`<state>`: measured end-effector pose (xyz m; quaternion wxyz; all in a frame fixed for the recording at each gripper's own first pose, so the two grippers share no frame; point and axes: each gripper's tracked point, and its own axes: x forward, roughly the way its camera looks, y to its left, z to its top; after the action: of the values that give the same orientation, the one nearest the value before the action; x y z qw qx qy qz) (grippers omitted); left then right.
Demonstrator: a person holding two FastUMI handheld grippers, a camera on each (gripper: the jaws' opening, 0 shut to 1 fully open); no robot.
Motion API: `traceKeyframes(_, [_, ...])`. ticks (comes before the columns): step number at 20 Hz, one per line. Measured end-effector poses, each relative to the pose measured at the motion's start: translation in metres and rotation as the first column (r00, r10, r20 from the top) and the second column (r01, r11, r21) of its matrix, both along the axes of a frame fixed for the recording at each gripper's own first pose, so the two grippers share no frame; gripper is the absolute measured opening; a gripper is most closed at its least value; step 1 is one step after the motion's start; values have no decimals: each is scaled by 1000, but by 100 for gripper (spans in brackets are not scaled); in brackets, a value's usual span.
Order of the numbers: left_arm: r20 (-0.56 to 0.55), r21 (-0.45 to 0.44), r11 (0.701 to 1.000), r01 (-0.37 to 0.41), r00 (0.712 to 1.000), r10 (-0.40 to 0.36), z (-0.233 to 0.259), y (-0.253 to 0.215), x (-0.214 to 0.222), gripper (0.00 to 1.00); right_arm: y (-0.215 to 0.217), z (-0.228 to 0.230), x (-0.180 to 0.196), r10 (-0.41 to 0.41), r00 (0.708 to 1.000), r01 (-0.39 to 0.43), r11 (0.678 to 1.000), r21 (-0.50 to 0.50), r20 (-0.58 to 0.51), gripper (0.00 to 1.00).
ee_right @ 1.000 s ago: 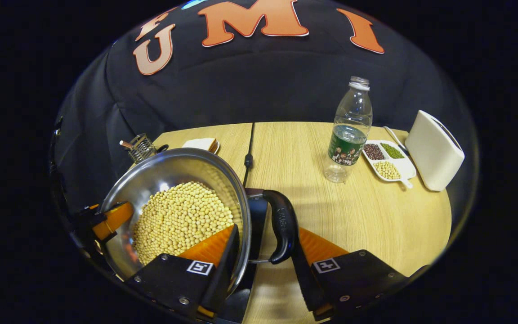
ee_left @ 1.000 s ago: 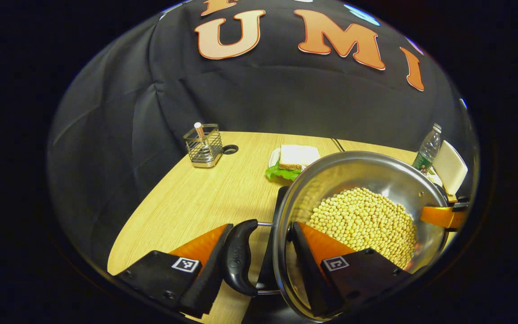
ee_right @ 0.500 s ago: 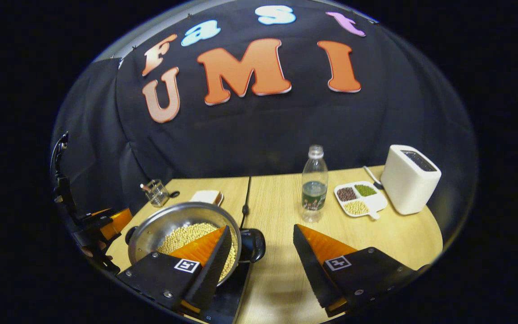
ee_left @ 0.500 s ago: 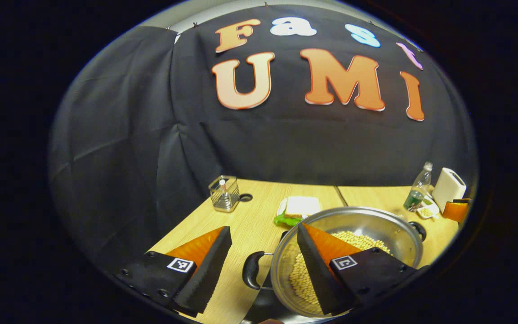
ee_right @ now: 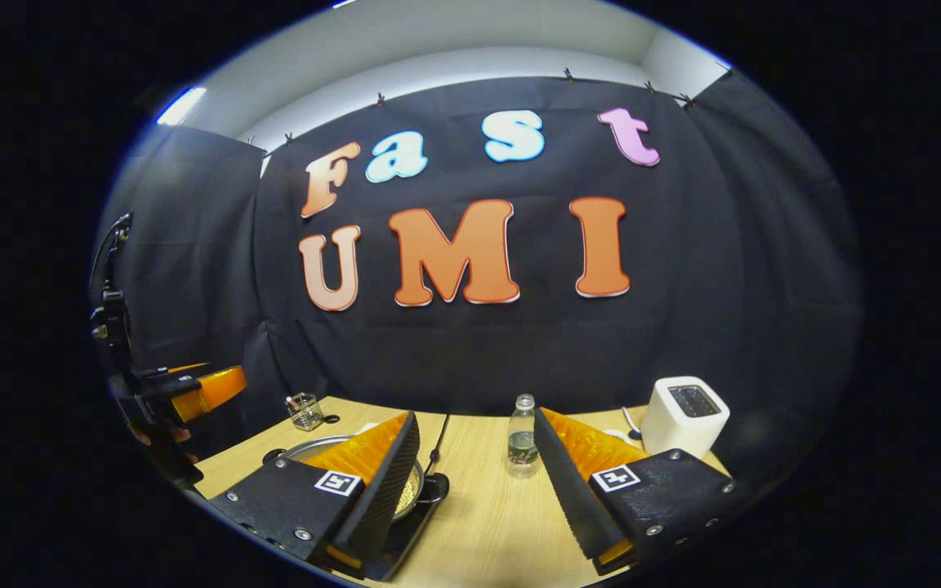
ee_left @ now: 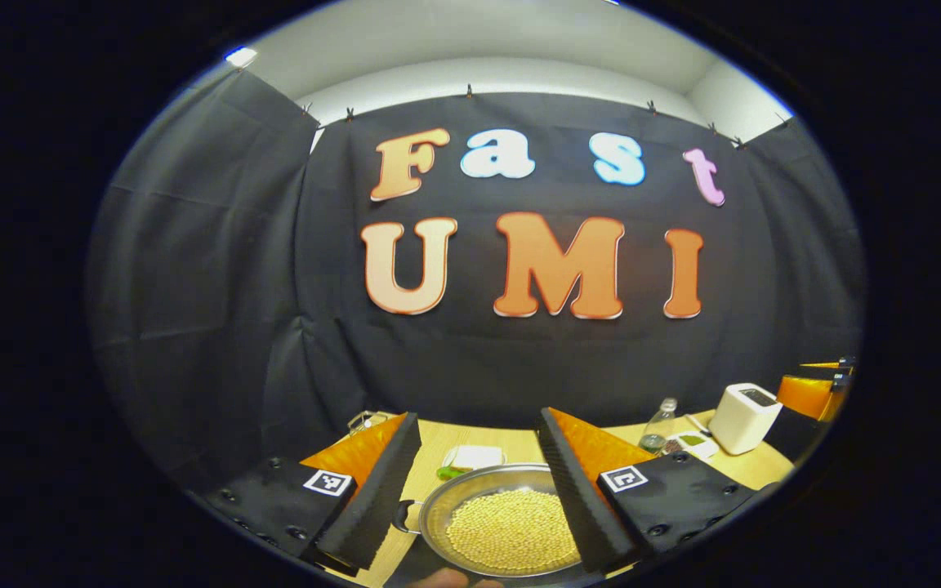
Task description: First push the handle of the pot to place it horizontally, then grasp the pot with both hands and set it on the induction cooktop.
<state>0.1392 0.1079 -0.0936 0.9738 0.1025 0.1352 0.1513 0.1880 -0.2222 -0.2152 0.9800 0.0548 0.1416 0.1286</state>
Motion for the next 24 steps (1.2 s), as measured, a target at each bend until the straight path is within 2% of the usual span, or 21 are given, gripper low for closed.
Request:
traceKeyframes(1, [24, 6, 1000, 21, 999, -21, 15, -11, -2, 100, -8, 13, -7, 4, 1000, -4, 1000, -9, 30, 93])
traceKeyframes(2, [46, 16, 999, 37, 998, -37, 29, -21, -6, 99, -17, 22, -12, 1, 998, 0, 1000, -19, 56, 88])
traceKeyframes(3, [70, 32, 998, 50, 996, -52, 43, -30, -8, 99, -26, 31, -18, -2, 997, 4, 1000, -29, 76, 94])
traceKeyframes(4, [88, 49, 997, 52, 995, -57, 55, -37, -11, 99, -34, 39, -20, -14, 996, 17, 999, -35, 91, 89])
traceKeyframes(7, [134, 75, 994, 86, 986, -95, 93, -58, -21, 99, -63, 68, -32, -31, 990, 39, 998, -54, 137, 91])
traceKeyframes(10, [194, 88, 992, 88, 976, -103, 125, -69, -32, 99, -85, 91, -41, -44, 982, 58, 996, -72, 181, 92])
traceKeyframes(11, [231, 114, 991, 73, 968, -98, 135, -69, -34, 91, -88, 95, -46, -39, 981, 53, 996, -69, 191, 92])
traceKeyframes(12, [258, 135, 989, 62, 961, -96, 144, -69, -37, 99, -89, 98, -52, -29, 980, 42, 997, -64, 199, 92])
traceKeyframes(13, [274, 137, 988, 68, 956, -103, 149, -71, -40, 98, -91, 102, -57, -24, 977, 38, 997, -60, 214, 88])
traceKeyframes(16, [313, 137, 988, 70, 943, -110, 158, -75, -42, 96, -108, 113, -54, -40, 962, 63, 995, -77, 269, 97])
traceKeyframes(17, [322, 136, 988, 68, 940, -109, 159, -75, -42, 94, -110, 116, -54, -38, 959, 63, 995, -79, 281, 93])
traceKeyframes(18, [332, 132, 989, 67, 937, -107, 160, -75, -43, 97, -110, 118, -56, -38, 956, 59, 996, -65, 289, 93])
traceKeyframes(21, [333, 112, 990, 87, 935, -120, 159, -76, -44, 97, -106, 121, -54, -24, 956, 31, 999, -19, 293, 94])
traceKeyframes(23, [323, 93, 991, 100, 938, -125, 156, -77, -43, 94, -108, 121, -51, -24, 951, 29, 999, -13, 308, 94])
traceKeyframes(24, [315, 83, 991, 105, 941, -126, 154, -77, -43, 97, -111, 119, -49, -24, 949, 31, 999, -19, 313, 94])
